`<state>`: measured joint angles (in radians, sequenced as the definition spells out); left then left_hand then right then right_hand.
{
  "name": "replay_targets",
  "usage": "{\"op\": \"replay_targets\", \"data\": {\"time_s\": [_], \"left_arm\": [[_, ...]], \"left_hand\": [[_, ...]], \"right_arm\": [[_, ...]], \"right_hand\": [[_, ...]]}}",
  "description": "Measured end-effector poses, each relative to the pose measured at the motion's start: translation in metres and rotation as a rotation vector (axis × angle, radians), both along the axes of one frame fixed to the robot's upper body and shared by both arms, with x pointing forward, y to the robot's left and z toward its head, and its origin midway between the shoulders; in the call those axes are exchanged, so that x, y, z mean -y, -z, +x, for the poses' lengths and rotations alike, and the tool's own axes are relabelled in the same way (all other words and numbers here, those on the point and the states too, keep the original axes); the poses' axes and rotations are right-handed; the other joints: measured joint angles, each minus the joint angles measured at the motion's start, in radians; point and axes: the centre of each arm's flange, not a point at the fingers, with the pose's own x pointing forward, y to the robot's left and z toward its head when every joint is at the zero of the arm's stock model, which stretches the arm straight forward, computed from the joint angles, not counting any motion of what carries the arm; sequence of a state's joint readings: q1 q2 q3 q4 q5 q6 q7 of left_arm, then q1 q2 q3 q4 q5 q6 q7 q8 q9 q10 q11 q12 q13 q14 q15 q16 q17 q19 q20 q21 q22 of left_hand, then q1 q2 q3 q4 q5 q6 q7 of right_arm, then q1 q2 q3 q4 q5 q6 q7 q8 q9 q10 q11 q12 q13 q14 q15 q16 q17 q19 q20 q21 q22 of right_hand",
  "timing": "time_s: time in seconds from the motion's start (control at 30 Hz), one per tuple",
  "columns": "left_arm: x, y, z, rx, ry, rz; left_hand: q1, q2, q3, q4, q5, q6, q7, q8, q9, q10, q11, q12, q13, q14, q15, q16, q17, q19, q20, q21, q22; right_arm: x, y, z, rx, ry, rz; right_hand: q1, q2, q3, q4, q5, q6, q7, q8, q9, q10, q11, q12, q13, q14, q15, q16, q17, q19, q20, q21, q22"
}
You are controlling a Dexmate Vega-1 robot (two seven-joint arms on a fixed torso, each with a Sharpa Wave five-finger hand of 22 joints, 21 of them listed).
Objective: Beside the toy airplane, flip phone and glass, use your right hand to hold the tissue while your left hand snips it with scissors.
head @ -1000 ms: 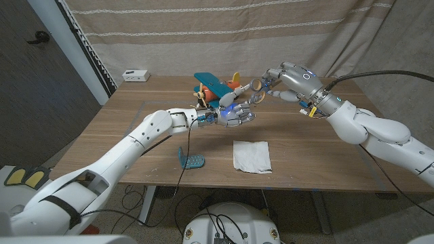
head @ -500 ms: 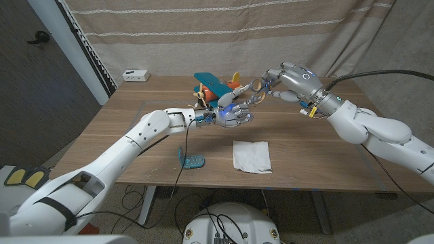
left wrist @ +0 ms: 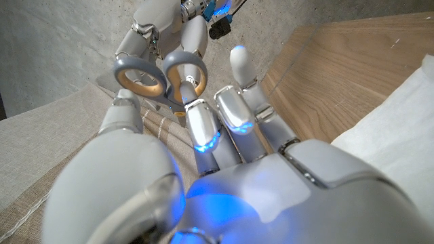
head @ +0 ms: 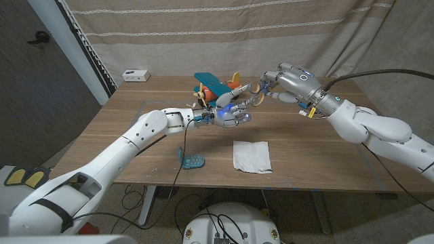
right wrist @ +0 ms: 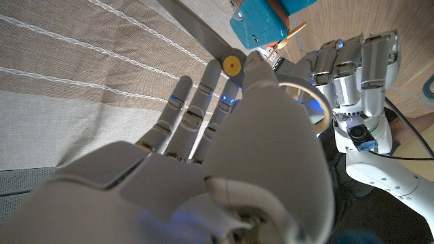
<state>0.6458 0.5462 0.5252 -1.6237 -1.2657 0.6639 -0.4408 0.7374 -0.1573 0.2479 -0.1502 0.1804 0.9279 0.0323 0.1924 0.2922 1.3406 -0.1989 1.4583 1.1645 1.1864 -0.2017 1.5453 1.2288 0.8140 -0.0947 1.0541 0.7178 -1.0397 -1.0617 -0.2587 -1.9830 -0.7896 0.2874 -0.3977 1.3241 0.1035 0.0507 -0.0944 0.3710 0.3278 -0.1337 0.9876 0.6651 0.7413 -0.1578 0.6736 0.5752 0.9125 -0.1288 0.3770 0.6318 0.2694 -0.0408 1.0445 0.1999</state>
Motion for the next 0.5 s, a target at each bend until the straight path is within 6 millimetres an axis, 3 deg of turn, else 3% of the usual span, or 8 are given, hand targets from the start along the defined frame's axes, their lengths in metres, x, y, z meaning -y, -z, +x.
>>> {"op": "replay_targets", "data": {"time_s": [0.5], "left_arm": [[0.0032,0.0023,-0.0004,-0.008,0.018,0.023]], "left_hand": [[0.004,0.004,0.005,0.0,0.0,-0.002,-0.002,0.004,-0.006,0.0,0.0,0.008,0.002,0.005,0.005,0.0,0.0,-0.004,-0.004,0.015,-0.009]], "right_arm": [[-0.0022,0.001,0.0006,-0.004,0.005,-0.026]], "right_hand": [[0.0,0.0,0.004,0.004,0.007,0.001,-0.001,0.007,-0.003,-0.002,-0.002,-0.003,-0.001,0.005,-0.005,0.003,0.005,0.0,0.0,0.008,-0.005]]}}
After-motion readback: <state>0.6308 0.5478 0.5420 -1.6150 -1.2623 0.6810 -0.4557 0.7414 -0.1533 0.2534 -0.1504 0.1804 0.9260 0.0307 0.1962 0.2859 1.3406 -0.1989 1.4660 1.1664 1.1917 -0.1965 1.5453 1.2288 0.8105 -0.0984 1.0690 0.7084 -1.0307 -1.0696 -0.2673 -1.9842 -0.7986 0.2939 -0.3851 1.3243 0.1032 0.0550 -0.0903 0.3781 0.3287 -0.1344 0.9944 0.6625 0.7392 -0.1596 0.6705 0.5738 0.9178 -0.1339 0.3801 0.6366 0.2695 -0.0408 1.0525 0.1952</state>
